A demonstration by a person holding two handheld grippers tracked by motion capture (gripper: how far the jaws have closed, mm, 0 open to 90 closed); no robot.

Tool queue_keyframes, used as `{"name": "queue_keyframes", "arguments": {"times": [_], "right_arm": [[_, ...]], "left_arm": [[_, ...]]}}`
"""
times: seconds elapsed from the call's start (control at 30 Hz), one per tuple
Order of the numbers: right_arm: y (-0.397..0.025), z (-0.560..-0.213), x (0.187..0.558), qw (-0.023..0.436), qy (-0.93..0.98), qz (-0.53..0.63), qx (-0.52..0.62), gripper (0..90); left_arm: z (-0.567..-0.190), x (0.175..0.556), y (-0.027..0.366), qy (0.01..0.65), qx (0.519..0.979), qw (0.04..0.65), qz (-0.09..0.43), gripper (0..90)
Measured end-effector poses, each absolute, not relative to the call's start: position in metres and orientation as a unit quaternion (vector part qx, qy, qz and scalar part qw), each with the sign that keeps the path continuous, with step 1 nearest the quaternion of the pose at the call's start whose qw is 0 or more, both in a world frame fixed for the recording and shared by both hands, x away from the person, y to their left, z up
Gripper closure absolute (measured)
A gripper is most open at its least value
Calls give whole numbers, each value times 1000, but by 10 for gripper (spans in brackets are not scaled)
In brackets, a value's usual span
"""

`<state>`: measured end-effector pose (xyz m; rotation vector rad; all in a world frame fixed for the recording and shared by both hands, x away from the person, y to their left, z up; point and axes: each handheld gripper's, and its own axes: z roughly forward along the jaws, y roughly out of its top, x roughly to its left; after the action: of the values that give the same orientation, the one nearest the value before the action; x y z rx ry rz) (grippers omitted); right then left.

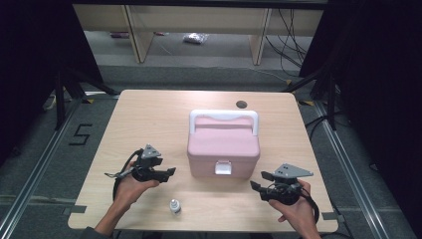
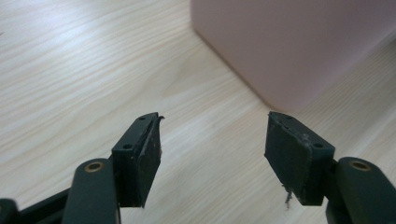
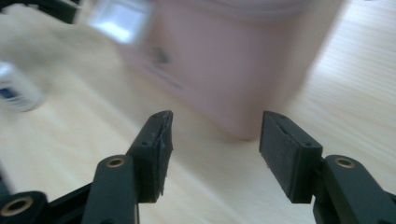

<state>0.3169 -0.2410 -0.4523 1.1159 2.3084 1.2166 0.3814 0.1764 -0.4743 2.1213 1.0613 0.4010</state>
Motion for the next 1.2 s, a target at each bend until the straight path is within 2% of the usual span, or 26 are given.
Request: {"name": "queue_keyframes", "arguments": {"times": [0.13, 0.37, 0.57, 0.83, 1.2], "right_arm": [[-225, -453, 308, 119, 812, 431, 376, 417], [-197, -460, 306, 102, 831, 438, 329, 397], [-160, -466, 298, 79, 854, 432, 278, 386], [-105, -478, 297, 63, 879, 420, 217, 378], [-61, -488, 300, 56, 891, 410, 185, 377]], "left_arm": [[-478, 376, 189, 430, 815, 354, 159, 330], [-481, 372, 195, 436, 814, 340, 178, 319], [-480, 372, 200, 448, 800, 360, 170, 291], [-483, 377, 199, 444, 808, 351, 162, 197], [-486, 380, 206, 454, 805, 346, 163, 201]]}}
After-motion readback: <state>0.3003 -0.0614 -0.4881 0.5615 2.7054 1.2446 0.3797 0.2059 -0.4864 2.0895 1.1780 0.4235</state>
